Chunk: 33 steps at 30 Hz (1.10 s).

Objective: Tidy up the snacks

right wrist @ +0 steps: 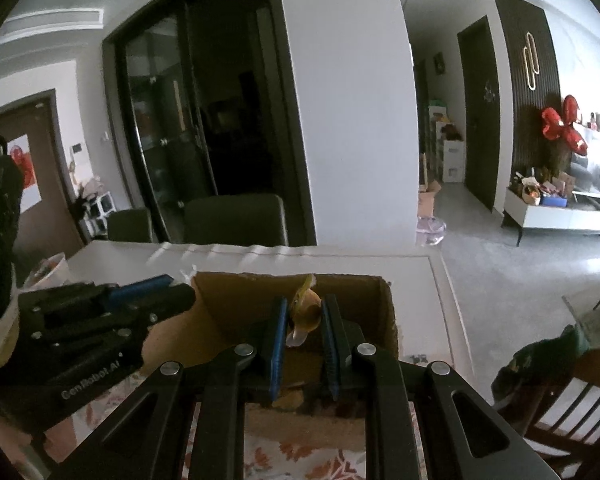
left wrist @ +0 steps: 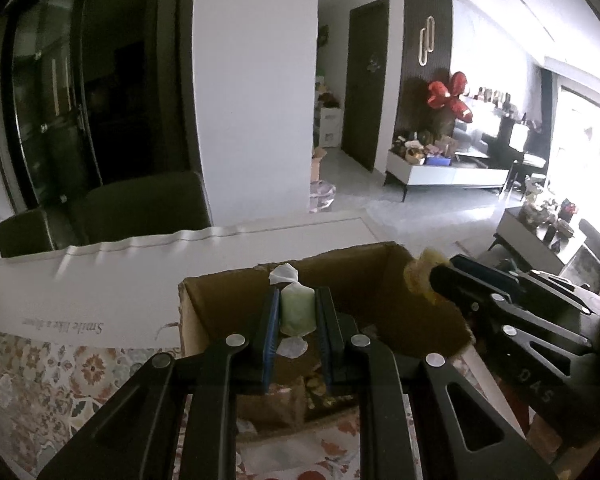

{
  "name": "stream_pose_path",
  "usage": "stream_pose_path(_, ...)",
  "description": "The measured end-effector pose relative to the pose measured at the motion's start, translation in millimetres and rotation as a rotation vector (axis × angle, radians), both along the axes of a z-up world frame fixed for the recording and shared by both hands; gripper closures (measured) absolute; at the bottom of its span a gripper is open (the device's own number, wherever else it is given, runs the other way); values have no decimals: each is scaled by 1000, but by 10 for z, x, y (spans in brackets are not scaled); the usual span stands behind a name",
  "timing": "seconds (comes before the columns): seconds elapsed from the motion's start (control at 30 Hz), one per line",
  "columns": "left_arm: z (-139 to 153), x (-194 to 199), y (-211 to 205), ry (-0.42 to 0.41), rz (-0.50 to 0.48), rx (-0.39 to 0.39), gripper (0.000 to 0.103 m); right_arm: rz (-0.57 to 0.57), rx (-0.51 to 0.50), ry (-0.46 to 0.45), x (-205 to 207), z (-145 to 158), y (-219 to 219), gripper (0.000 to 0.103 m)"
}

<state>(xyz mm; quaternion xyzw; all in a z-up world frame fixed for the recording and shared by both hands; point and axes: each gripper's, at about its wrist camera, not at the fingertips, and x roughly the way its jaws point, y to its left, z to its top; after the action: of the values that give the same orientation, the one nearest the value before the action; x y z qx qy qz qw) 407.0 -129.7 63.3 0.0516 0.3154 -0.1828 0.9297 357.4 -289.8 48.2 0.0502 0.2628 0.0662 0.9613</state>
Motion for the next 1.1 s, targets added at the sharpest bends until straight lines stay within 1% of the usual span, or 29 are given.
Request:
stream_pose_path(0.03, -10, 29, -12, 5, 1, 7, 84, -2, -1, 6, 36, -6, -8, 85)
stream_pose_path(0.07, -25, 62, -23, 11, 12, 19, 79, -2, -6, 13, 69, -14, -12, 85)
stream_pose_path(0.1, -42, 83, -34, 19, 23, 26, 66, -5, -11, 18, 91, -18, -8, 85)
stream_pose_path(0.13, -52, 94, -27, 24, 32, 25, 60, -15, -13, 23, 104, -32, -23, 85)
stream_pose_path(0.2, -63, 59, 14, 14, 58, 15, 58, -28, -4, 40, 122, -47, -55, 83)
stream_pose_path(0.27, -65, -4, 26, 3, 68, 23, 54, -33, 3, 48, 111, -57, -77, 83)
stream_pose_path(0.3, -64, -35, 33, -3, 76, 30, 51, -33, -2, 52, 101, -59, -78, 79)
stream_pose_path(0.33, -55, -91, 38, -17, 91, 42, 48, -31, -5, 54, 75, -63, -74, 70)
stream_pose_path(0.37, -45, -149, 45, -31, 104, 54, 45, -31, -11, 48, 31, -60, -64, 68)
stream_pose_path(0.47, -44, -308, 114, -57, 143, 64, 42, -40, -16, 37, -113, -35, -46, 66)
stream_pose_path(0.5, -37, -393, 148, -62, 164, 60, 38, -45, -18, 37, -149, -27, -39, 65)
stream_pose_path(0.57, -35, -501, 212, -64, 180, 46, 35, -56, -26, 30, -279, -2, -17, 59)
stream_pose_path(0.6, -34, -579, 239, -66, 183, 42, 35, -62, -34, 25, -336, 9, -6, 55)
stream_pose_path(0.73, -19, -904, 313, -73, 178, 37, 33, -60, -46, 13, -620, 72, 55, 55)
stream_pose_path(0.8, -2, -1093, 355, -90, 181, 27, 24, -64, -47, 7, -781, 98, 74, 55)
stream_pose_path(0.9, 19, -1313, 392, -110, 167, 18, 23, -82, -46, -10, -1053, 137, 110, 44)
stream_pose_path(0.97, 27, -1444, 417, -114, 153, 18, 23, -81, -55, -19, -1172, 160, 141, 44)
stream_pose_path(1.0, 23, -1540, 445, -126, 160, 19, 20, -85, -58, -19, -1249, 160, 157, 44)
stream_pose_path(1.1, 39, -1752, 486, -156, 172, 27, 17, -102, -55, -19, -1415, 168, 188, 44)
